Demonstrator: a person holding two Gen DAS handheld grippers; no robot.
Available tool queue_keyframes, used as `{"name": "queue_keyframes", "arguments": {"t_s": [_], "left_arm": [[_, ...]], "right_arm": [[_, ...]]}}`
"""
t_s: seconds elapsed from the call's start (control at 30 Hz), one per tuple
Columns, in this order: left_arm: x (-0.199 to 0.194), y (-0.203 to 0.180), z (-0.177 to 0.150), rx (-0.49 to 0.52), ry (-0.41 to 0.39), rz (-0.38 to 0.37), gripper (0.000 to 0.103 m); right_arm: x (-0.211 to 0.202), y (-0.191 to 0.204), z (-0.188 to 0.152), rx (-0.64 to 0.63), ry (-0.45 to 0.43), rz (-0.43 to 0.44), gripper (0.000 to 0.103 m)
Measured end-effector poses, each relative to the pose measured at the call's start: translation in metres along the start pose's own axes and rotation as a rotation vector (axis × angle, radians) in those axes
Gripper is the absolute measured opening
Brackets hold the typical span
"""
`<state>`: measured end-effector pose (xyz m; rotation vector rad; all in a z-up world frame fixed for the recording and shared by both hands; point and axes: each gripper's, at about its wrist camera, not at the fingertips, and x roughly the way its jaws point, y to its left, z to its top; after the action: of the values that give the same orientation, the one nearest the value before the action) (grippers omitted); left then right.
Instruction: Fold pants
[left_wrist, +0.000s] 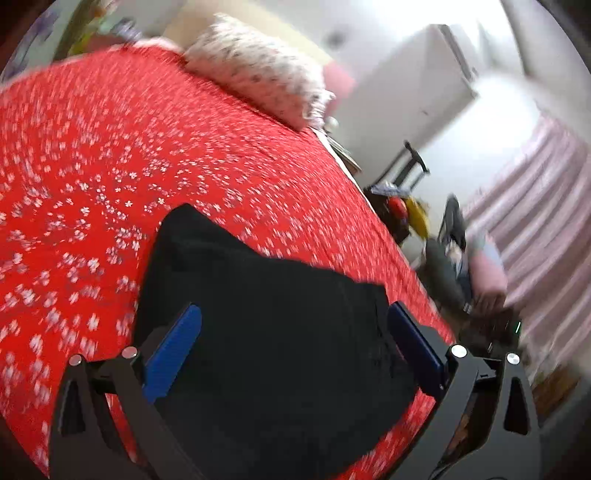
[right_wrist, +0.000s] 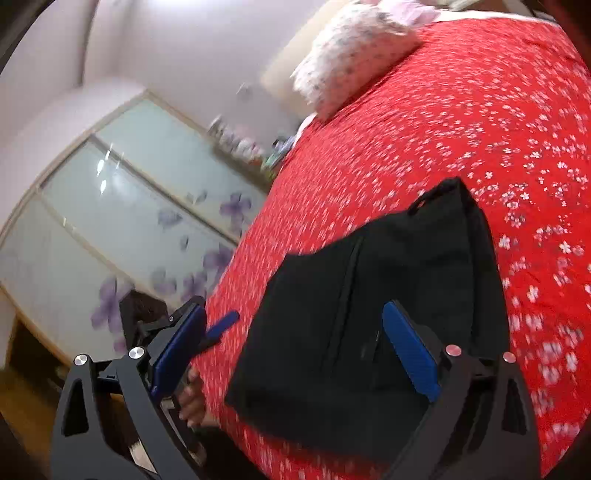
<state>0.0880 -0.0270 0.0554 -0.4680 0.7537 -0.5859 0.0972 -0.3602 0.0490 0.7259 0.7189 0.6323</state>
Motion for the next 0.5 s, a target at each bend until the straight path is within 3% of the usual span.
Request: {"name": "queue_keyframes", "arguments": {"t_s": [0.1,0.2,0.3,0.4,0.43,0.5], "left_arm": [[0.005,-0.013,-0.023,0.078,0.055,0.067,0.101],[0.033,-0.01,-0.037,0.112,0.141,0.202,0.101],[0.044,-0.027,-0.046,0.249,0.124,0.337,0.101],[0.032,-0.031,-0.051,0.254,0.069,0.358,0.101],[0.027,-0.03,-0.051,0.249,0.052,0.364,0.101],[0.013,-0.031,-0.052,0.251,-0.001,0.408,0.101]], "right_arm": [[0.005,-0.001,-0.015,-0.035,0.103,-0.107,0.1],[0.008,-0.004,-0.02,-0.059,0.095,-0.126,0.1],[0.009,0.001,-0.021,-0.096,0.088,-0.139,0.1],[-0.006,-0.001,-0.012,-0.062,0.008,-0.08,0.1],[-0.021,-0.01,-0.007,-0.025,-0.057,-0.081,0.1],[-0.032,-0.028,-0.001,0.041,-0.11,-0.129,0.1]]}}
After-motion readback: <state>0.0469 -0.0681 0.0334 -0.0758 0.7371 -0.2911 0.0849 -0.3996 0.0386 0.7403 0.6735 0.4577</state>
